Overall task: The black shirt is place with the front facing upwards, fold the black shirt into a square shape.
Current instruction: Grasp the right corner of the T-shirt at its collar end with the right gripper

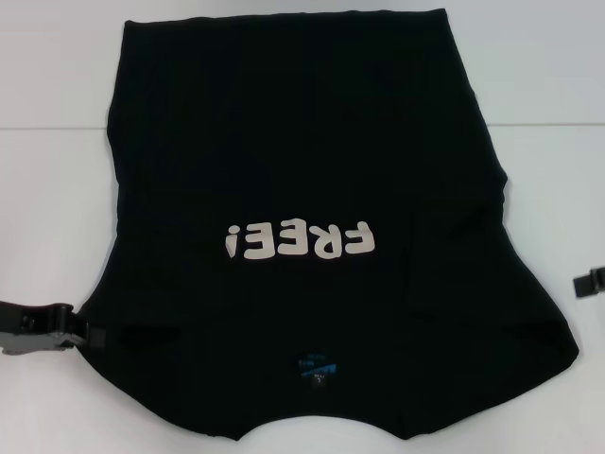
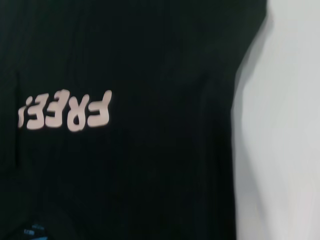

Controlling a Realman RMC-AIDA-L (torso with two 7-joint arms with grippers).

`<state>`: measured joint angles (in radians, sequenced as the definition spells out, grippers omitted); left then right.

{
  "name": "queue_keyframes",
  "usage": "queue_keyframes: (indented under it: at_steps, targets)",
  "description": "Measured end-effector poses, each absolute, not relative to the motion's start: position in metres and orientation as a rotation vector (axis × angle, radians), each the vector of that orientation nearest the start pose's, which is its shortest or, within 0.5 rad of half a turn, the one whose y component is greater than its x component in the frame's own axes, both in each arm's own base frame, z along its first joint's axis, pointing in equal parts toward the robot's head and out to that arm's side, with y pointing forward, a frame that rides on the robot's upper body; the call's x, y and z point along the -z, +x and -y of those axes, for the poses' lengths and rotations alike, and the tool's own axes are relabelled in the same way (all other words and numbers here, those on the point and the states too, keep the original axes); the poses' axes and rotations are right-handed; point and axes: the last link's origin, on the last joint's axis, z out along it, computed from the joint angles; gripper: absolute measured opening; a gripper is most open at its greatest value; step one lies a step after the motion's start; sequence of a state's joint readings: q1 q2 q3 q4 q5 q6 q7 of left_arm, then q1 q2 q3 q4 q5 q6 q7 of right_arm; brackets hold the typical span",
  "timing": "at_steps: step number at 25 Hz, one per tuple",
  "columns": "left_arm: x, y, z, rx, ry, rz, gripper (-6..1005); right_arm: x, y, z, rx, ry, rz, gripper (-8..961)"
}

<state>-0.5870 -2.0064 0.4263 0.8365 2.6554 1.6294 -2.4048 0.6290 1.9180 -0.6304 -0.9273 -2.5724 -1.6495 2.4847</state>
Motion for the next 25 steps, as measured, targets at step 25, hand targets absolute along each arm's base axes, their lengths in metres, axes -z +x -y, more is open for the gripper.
queue_keyframes:
  at_steps: [25]
  targets:
    - [-0.062,-0.327,-0.327,0.179,-2.143,1.896,23,-0.046,0.295,-0.371,0.088,-2.296,-1.697,884]
